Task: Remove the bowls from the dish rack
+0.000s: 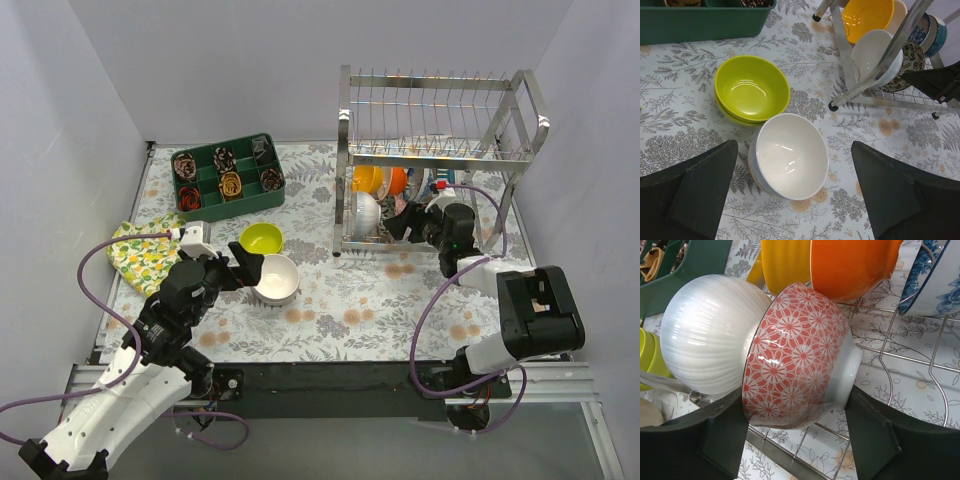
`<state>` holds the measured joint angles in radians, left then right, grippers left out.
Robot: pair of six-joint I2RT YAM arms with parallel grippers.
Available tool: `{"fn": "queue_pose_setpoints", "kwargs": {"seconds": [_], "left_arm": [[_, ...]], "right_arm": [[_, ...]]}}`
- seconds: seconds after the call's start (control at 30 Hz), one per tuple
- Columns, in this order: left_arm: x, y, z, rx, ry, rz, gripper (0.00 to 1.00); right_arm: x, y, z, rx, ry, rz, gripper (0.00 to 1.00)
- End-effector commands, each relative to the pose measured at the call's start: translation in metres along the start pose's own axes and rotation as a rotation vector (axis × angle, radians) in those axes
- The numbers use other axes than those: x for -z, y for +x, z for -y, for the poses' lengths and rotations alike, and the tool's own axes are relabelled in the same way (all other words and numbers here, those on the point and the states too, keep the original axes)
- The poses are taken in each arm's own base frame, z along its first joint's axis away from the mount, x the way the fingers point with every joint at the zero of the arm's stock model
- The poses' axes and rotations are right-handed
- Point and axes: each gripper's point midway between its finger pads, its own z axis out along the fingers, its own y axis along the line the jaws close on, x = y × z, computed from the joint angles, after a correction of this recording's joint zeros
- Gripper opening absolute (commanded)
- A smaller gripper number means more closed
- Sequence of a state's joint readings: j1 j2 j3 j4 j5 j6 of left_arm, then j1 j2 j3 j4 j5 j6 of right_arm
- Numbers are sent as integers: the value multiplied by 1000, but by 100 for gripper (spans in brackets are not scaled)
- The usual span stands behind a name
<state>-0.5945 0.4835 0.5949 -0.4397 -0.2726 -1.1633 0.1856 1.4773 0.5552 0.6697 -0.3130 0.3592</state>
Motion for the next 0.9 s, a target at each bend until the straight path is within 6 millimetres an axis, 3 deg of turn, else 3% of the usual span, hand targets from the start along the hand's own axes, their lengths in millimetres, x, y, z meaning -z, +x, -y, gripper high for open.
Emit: {"fn": "queue_pose_setpoints", "kwargs": {"seconds": [0.0,0.2,0.3,0.5,0.67,0.87], "left_arm": [[-3,2,-2,-15,-2,-1,98],[-2,1,-3,-16,-3,0,98],[-3,2,-3,-15,-3,-3,98],[-4,4,-3,-17,-6,-12,98],[-6,5,-2,-18,-3,-15,98],[-10,14,5,-26,34,-60,98]], "right_arm": [[-1,-44,-22,87,-66,121,53],[11,-56,-23,114,-31,173,23],[19,-60,-21,141,8,189,17],[38,-66,-16,167,86,208,16],[60,-73,-25,165,86,253,14],[79,-51,-46,84,-13,215,14]]}}
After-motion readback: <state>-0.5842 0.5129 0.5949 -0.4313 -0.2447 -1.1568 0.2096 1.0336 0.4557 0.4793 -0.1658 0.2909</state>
